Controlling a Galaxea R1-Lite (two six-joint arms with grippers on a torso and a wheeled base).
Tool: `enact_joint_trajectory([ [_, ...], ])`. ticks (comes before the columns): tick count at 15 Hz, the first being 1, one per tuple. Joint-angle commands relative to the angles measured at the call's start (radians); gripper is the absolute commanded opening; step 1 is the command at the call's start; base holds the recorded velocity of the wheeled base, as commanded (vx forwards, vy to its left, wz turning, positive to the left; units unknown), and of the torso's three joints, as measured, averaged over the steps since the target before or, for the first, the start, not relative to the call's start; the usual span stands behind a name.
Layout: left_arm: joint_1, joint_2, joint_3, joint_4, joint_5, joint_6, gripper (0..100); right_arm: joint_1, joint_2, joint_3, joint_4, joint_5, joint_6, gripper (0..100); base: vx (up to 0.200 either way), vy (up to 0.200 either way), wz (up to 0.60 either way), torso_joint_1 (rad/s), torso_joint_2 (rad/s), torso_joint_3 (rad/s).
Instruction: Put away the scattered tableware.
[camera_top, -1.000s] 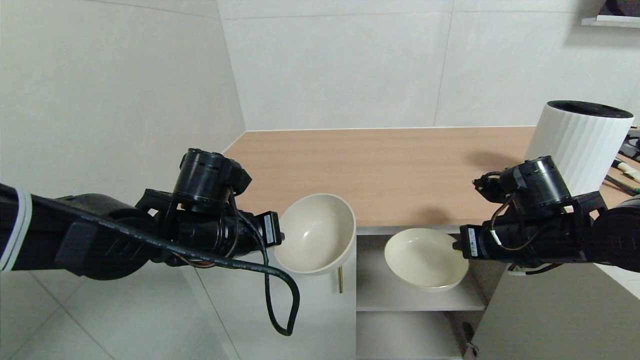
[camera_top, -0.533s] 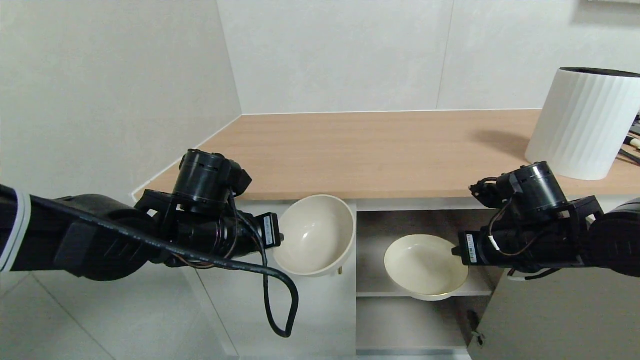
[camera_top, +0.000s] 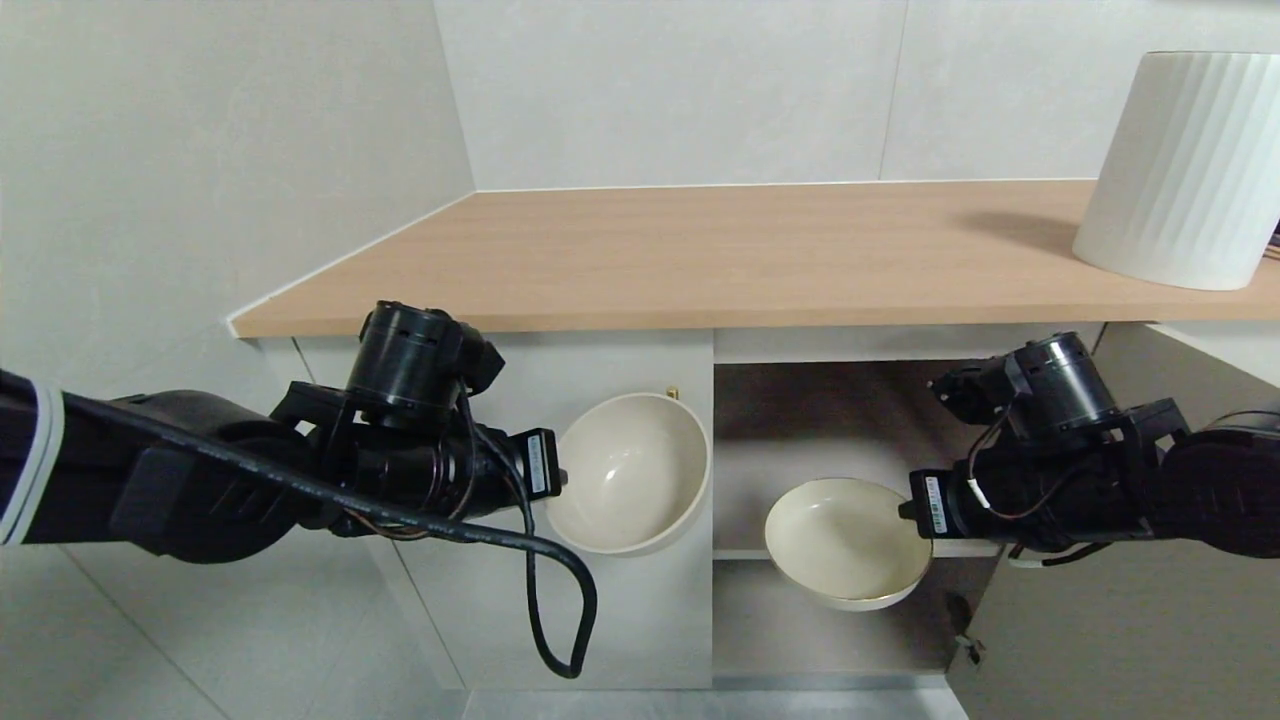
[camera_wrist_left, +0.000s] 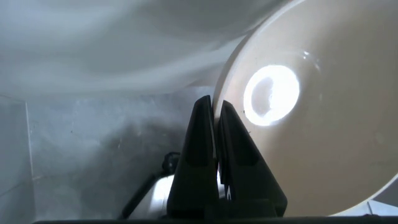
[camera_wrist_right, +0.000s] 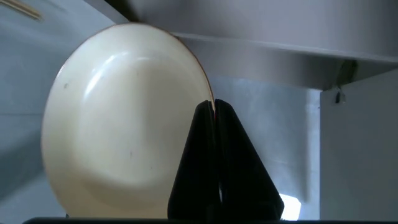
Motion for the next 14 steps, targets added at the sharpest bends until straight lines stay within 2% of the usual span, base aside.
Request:
enact_joint_trajectory([
  [1, 0.000, 0.000, 0.000, -0.003, 0.000, -0.001, 0, 0.004, 0.011, -0.002, -0.001, -0.001, 0.000, 0, 0.000, 0.000, 0.00, -0.036, 0.16, 0.124],
  [6, 0.000, -0.001, 0.000, -0.001, 0.000, -0.001, 0, 0.008, 0.037, -0.002, -0.001, 0.000, 0.000, 0, 0.000, 0.000, 0.00, -0.007, 0.03, 0.019],
  [11, 0.000, -0.003, 0.000, -0.001, 0.000, -0.001, 0, 0.037, 0.172, -0.014, -0.007, -0.008, 0.000, 0, 0.000, 0.000, 0.00, 0.000, 0.00, 0.000],
  [14, 0.000, -0.004, 0.000, -0.001, -0.001, -0.001, 0, 0.030, 0.299, -0.037, -0.114, -0.015, 0.020, 0, 0.000, 0.000, 0.00, 0.000, 0.00, 0.000],
])
